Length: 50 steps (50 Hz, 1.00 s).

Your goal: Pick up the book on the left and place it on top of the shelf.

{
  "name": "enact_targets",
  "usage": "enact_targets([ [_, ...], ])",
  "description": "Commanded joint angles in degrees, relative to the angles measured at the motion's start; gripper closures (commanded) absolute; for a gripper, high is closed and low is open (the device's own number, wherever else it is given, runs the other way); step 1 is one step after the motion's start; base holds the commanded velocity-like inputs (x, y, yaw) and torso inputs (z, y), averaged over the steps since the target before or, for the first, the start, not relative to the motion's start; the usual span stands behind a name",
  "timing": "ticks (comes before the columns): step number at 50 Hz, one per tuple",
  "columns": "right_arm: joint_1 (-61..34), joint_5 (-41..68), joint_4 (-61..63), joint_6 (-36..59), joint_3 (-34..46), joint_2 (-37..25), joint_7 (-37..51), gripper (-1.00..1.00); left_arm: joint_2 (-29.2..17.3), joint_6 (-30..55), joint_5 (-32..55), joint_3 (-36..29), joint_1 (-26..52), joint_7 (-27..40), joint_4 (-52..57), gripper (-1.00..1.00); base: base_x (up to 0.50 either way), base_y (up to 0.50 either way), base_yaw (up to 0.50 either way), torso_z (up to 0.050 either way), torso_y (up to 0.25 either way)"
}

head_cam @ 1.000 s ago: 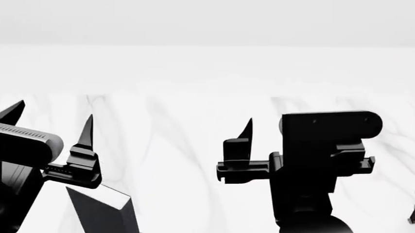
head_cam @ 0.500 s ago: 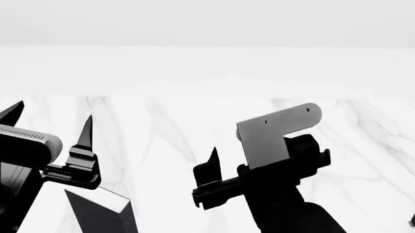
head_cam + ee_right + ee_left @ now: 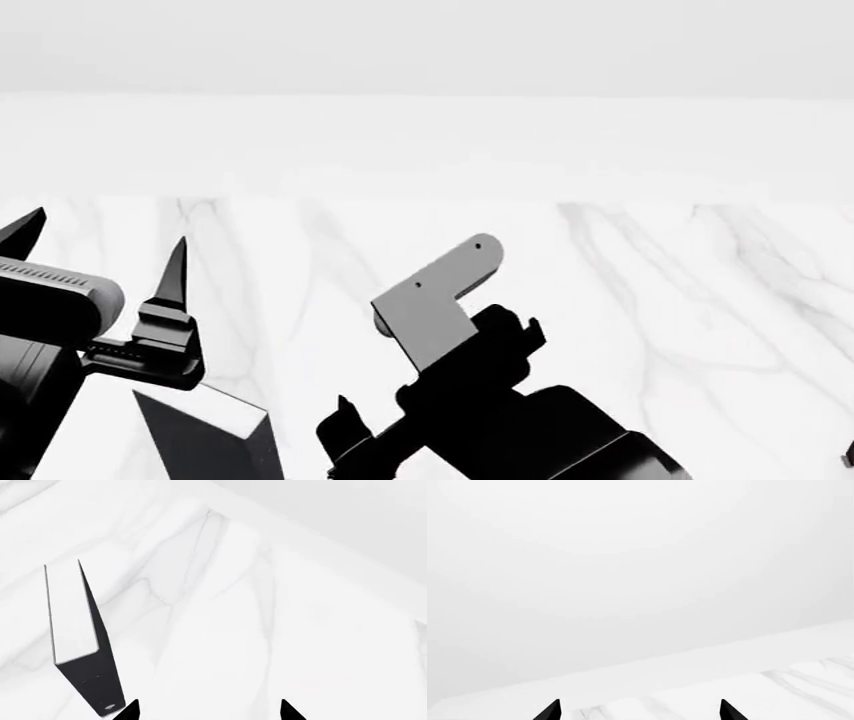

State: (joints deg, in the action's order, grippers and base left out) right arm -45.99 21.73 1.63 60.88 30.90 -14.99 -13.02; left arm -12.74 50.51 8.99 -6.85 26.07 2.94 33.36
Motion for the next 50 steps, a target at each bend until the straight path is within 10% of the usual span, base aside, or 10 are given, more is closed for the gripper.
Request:
enact_targets([
  [1,-1.36,-1.55,-7.82,-4.2,5.04,3.24,-4.39,-1.0,0.41,-0.27,0.15,1.01,0.06,-0.41,-0.12,-1.0,0.0,0.0,0.0,0.0,0.0],
  [50,-4.06,-0.62,-22.42,-12.69,12.79,14.29,-4.65,-1.0,-0.77,-1.5,1.4,0.79,-0.48,0.52,-1.24,-1.0,0.0,0.0,0.0,0.0,0.0],
])
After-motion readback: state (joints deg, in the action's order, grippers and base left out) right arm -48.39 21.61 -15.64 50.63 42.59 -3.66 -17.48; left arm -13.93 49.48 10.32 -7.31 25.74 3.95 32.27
